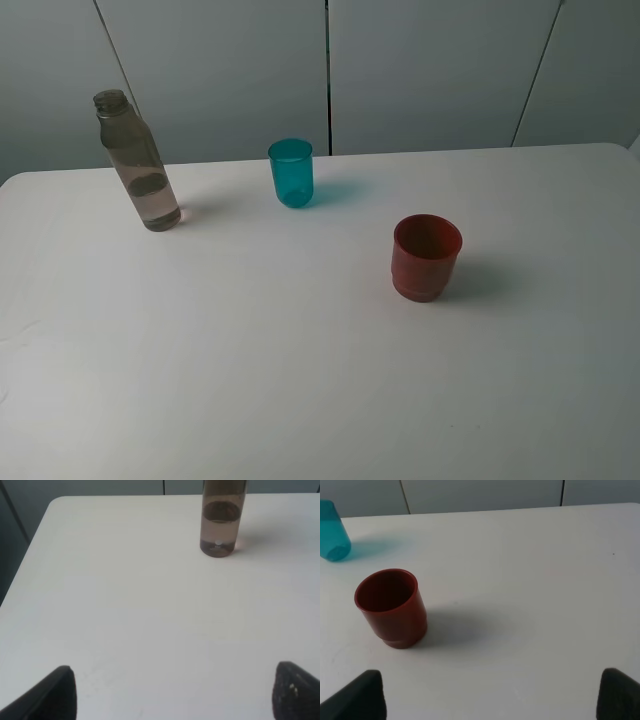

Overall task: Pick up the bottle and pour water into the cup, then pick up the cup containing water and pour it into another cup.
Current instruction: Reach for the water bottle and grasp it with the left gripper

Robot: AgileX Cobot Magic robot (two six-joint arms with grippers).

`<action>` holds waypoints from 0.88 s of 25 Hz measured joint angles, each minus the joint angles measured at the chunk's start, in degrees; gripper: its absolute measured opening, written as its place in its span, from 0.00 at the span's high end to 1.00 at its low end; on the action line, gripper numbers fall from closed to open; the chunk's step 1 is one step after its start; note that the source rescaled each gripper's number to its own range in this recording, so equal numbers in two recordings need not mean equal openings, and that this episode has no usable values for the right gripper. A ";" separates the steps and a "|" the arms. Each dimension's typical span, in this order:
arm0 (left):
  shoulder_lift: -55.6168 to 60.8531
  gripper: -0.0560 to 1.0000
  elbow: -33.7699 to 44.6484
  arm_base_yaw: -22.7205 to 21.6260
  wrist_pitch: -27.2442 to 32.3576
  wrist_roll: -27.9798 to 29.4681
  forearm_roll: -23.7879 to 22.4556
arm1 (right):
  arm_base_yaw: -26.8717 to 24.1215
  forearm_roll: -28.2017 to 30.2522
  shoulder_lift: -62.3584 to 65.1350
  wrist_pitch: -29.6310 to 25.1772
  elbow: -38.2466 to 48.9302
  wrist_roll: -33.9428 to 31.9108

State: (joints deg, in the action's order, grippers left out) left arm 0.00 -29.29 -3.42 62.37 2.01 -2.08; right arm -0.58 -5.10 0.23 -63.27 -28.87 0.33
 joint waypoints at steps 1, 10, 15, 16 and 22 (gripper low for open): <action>0.00 0.00 0.00 0.00 0.00 -0.11 0.12 | 0.00 0.00 0.00 0.00 0.00 0.00; 0.00 0.00 0.00 0.00 0.00 -0.49 0.50 | 0.00 0.00 0.00 0.00 0.00 0.00; 0.00 0.00 0.00 0.00 0.00 -0.59 1.14 | 0.00 0.00 0.00 0.00 0.00 0.11; 0.00 0.00 0.00 0.00 0.00 -0.59 1.39 | 0.00 0.00 0.00 0.00 0.00 0.11; -0.04 0.00 -2.98 0.00 -1.26 -0.59 0.77 | 0.00 0.00 0.00 0.00 0.00 0.11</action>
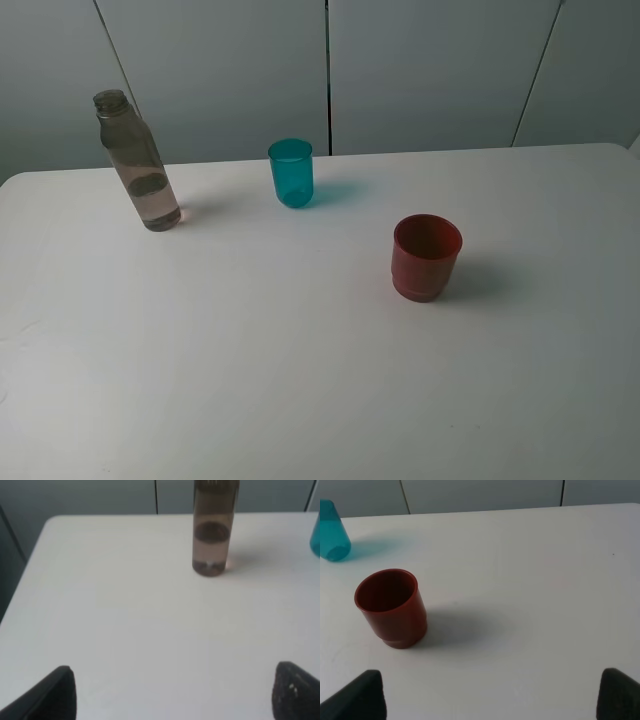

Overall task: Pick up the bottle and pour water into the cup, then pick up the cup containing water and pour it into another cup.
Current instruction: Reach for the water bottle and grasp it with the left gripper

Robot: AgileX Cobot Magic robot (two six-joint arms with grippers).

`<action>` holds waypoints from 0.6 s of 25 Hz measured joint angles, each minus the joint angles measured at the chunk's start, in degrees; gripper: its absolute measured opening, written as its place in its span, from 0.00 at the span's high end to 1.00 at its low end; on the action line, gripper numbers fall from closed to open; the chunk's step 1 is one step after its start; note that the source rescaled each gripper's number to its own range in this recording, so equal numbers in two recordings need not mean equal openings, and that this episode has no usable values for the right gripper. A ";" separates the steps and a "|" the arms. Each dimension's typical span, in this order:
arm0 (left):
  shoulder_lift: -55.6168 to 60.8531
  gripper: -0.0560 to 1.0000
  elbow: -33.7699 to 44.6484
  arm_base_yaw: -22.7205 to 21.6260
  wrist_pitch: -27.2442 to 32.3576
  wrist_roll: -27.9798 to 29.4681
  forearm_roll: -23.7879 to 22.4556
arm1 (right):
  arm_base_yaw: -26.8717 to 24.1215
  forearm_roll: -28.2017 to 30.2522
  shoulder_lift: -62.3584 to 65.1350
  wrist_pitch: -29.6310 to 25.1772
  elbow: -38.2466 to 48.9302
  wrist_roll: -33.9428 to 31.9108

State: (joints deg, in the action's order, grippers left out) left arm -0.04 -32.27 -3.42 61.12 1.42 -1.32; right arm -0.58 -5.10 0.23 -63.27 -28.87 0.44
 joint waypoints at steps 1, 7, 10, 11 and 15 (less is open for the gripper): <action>-0.14 0.00 -0.90 0.00 -0.45 0.00 -0.55 | 0.00 0.00 0.00 0.00 0.00 0.00; -6.31 0.00 -4.35 0.00 -6.79 0.00 -3.34 | 0.00 0.00 0.00 0.00 0.00 0.00; -9.91 0.00 -4.38 0.00 -11.64 0.00 -3.69 | 0.00 0.00 0.00 0.00 0.00 0.00; -11.39 0.00 -4.38 0.00 -13.30 0.00 -3.72 | 0.00 0.00 0.00 0.00 0.00 -0.12; -17.93 0.00 -4.48 0.00 -20.15 0.00 -3.93 | 0.00 0.00 0.00 0.00 0.00 -0.12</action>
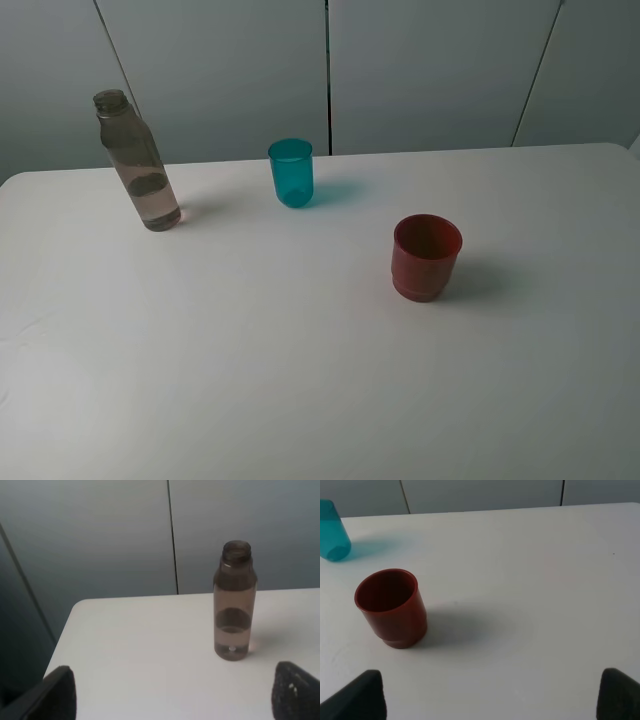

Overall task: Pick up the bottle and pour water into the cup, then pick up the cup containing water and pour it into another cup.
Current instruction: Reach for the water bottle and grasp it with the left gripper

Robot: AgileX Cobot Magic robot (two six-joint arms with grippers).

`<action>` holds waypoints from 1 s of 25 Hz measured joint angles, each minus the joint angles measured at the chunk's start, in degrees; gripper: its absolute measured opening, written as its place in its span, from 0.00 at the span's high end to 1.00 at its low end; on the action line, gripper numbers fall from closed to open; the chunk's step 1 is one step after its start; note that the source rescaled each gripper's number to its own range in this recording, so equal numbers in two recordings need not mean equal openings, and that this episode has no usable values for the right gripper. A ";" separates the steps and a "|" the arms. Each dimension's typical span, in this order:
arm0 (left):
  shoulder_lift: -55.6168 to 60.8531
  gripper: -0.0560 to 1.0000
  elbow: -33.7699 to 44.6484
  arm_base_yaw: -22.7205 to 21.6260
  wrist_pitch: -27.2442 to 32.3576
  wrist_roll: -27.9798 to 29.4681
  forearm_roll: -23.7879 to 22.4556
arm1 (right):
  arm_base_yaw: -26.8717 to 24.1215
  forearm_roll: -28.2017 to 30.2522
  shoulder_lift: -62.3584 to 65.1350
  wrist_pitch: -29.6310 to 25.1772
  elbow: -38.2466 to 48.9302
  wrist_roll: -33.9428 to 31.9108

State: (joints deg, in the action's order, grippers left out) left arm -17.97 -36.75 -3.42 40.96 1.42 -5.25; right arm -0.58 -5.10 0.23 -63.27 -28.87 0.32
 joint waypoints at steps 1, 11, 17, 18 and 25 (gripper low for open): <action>-1.75 0.00 0.00 0.00 -1.69 -0.03 0.00 | 0.00 0.00 0.00 0.00 0.00 0.09; -19.84 0.00 0.00 0.00 -19.63 -1.98 -0.10 | 0.00 0.00 0.00 0.00 0.00 0.09; -28.37 0.00 6.57 0.00 -38.37 -1.98 0.50 | 0.00 0.00 0.00 0.00 0.00 0.09; -29.68 0.00 8.20 0.00 -42.35 -1.98 0.64 | 0.00 0.00 0.00 0.00 0.00 0.09; -38.79 0.00 15.15 0.00 -54.99 -1.86 -0.64 | 0.00 0.00 0.00 0.00 0.00 0.09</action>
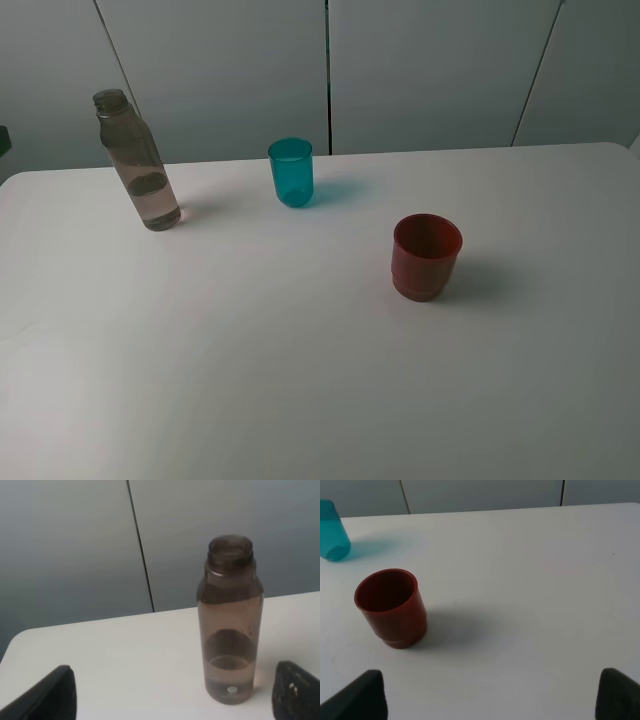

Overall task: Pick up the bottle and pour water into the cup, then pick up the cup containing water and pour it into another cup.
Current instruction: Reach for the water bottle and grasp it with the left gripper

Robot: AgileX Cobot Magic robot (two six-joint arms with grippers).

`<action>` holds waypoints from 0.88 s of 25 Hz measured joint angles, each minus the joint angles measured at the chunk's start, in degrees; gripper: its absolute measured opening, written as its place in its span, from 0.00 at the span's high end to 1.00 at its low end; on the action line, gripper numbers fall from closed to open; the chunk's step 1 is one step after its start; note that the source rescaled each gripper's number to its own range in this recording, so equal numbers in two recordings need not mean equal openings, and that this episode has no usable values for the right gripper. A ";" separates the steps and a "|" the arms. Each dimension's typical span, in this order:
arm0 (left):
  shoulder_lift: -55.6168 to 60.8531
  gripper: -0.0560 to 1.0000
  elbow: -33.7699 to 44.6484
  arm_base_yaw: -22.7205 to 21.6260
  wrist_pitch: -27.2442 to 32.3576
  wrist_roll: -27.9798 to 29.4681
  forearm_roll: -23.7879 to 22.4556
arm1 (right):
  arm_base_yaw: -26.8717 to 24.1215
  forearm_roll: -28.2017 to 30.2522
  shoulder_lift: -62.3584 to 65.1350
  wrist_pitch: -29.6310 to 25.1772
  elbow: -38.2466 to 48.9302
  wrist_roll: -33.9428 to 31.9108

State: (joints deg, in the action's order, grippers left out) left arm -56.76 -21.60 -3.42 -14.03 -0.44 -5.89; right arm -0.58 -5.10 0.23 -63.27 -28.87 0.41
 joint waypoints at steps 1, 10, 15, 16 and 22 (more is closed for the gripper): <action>-1.71 0.00 0.46 0.00 -1.93 0.00 -0.39 | 0.00 0.00 0.00 0.00 0.00 0.00; -20.47 0.00 4.39 0.00 -29.04 0.00 -1.86 | 0.00 0.00 0.00 0.00 0.00 -0.11; -31.49 0.00 4.39 0.00 -40.06 0.00 -1.86 | 0.00 0.00 0.00 0.00 0.00 -0.11; -33.71 0.00 4.29 0.00 -42.38 0.00 -1.86 | 0.00 0.00 0.00 0.00 0.00 -0.11; -45.66 0.00 1.33 0.00 -53.14 0.00 -2.11 | 0.00 0.00 0.00 0.00 0.00 0.00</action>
State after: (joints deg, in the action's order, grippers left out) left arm -102.41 -20.27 -3.42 -67.16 -0.44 -7.99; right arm -0.58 -5.10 0.23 -63.27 -28.87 0.41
